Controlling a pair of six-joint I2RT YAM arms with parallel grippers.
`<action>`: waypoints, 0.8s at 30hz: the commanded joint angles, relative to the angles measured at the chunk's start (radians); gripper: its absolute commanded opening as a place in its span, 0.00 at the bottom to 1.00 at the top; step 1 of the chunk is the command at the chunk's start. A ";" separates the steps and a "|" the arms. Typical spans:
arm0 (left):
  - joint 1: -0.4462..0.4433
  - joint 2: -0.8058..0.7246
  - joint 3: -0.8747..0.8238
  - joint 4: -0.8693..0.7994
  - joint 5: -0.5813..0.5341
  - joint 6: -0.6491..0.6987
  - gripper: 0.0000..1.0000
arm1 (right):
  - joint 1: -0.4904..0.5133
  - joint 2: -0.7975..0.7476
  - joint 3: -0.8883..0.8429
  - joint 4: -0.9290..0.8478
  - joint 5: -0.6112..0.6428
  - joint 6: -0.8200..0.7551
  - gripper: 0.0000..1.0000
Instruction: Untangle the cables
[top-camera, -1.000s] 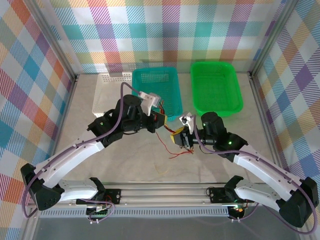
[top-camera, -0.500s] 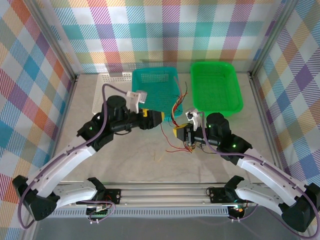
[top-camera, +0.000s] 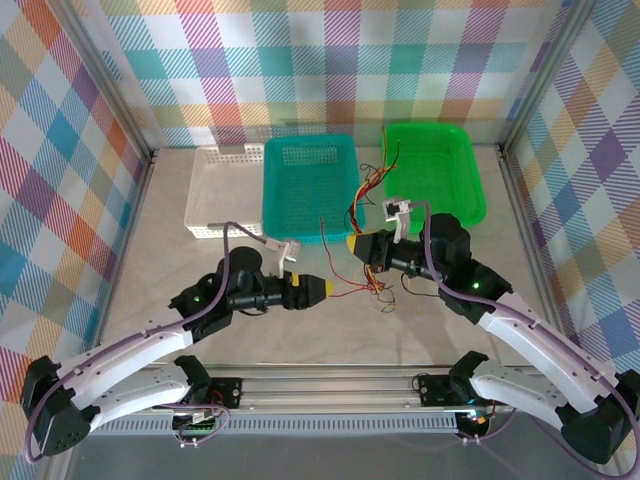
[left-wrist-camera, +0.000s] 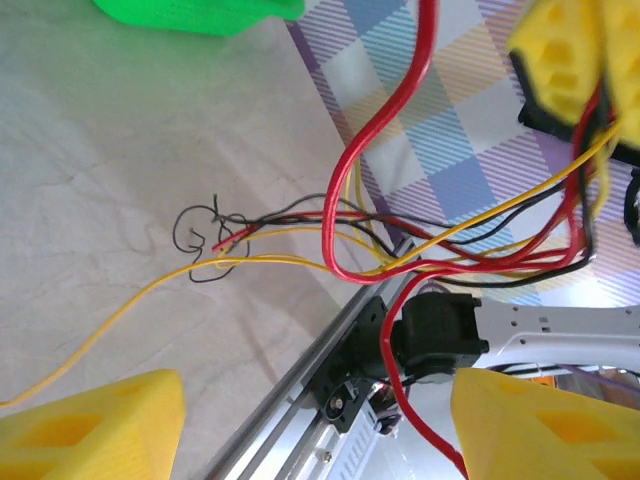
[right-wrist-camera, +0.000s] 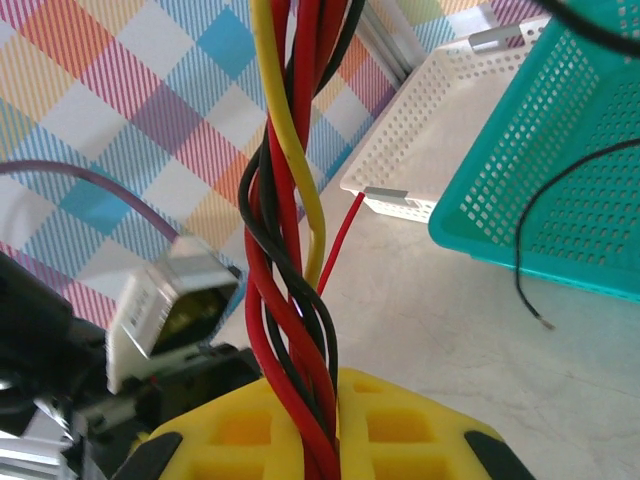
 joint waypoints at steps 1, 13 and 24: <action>-0.050 0.035 0.007 0.137 -0.037 -0.031 0.70 | -0.005 0.020 0.041 0.052 -0.038 0.070 0.00; -0.104 0.101 0.005 0.230 -0.147 -0.041 0.67 | -0.006 0.034 0.018 0.097 -0.059 0.140 0.00; -0.103 0.103 0.008 0.190 -0.200 -0.020 0.00 | -0.008 0.008 -0.002 0.076 -0.016 0.153 0.00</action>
